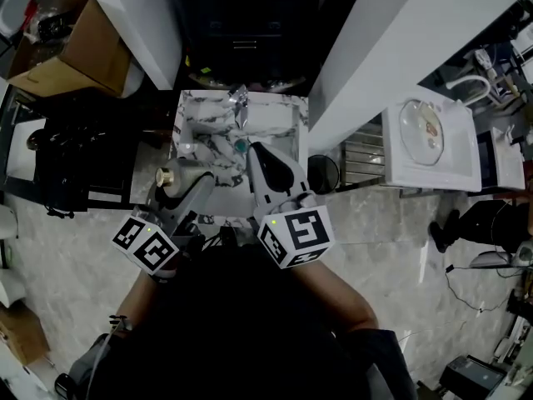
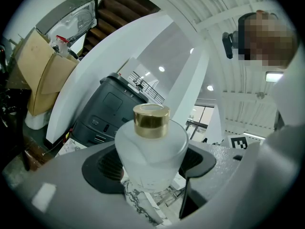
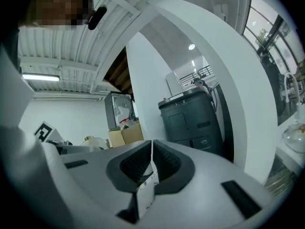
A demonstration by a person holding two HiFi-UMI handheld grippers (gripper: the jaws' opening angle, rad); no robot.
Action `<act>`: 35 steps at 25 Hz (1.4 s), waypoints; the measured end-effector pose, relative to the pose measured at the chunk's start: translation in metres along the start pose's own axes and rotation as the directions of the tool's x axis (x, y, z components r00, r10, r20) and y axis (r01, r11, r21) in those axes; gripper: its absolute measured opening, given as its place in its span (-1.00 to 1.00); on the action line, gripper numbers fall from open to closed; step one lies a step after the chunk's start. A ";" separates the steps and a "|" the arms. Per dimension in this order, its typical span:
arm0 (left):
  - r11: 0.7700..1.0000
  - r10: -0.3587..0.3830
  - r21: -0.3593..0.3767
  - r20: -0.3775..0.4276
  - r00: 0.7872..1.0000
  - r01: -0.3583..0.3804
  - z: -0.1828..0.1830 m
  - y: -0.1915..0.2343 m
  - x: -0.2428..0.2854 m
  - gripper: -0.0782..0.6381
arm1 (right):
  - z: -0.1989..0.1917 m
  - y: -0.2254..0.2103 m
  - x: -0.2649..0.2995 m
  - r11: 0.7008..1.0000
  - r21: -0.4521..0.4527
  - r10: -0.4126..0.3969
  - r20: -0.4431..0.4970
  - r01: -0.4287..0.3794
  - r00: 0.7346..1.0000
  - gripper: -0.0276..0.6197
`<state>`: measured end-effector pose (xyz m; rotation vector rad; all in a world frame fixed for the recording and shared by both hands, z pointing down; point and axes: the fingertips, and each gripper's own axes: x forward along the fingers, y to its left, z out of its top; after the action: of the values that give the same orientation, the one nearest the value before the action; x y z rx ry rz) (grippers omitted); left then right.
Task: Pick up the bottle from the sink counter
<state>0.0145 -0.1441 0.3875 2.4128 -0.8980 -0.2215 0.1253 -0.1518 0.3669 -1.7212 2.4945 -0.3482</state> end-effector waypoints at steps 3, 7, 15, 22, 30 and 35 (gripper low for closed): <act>1.000 -0.012 -0.004 -0.017 1.000 0.012 -0.005 -0.004 0.005 0.16 | -0.002 -0.004 -0.003 1.000 0.011 -0.005 -0.011 0.005 1.000 -0.87; 1.000 -0.021 -0.010 -0.029 0.999 0.020 -0.009 -0.006 0.009 0.16 | -0.002 -0.010 -0.006 1.000 0.025 -0.012 -0.013 0.012 1.000 -0.87; 1.000 -0.029 0.001 -0.038 0.999 0.029 -0.013 -0.009 0.015 0.16 | -0.005 -0.018 -0.009 0.999 0.045 -0.018 -0.002 0.018 1.000 -0.87; 1.000 -0.019 0.004 -0.039 0.999 0.019 -0.011 -0.008 0.017 0.16 | -0.004 -0.020 -0.006 0.999 0.053 -0.009 -0.004 0.010 1.000 -0.87; 1.000 -0.017 0.003 -0.037 0.999 0.017 -0.010 -0.004 0.020 0.16 | -0.007 -0.022 0.000 0.998 0.063 -0.006 -0.007 0.006 1.000 -0.87; 1.000 -0.018 -0.002 -0.039 0.999 0.018 -0.011 -0.001 0.022 0.16 | -0.010 -0.023 0.002 0.998 0.066 -0.006 -0.012 0.006 1.000 -0.87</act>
<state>0.0354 -0.1526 0.3963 2.4157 -0.8586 -0.1811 0.1439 -0.1604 0.3821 -1.7069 2.4571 -0.4374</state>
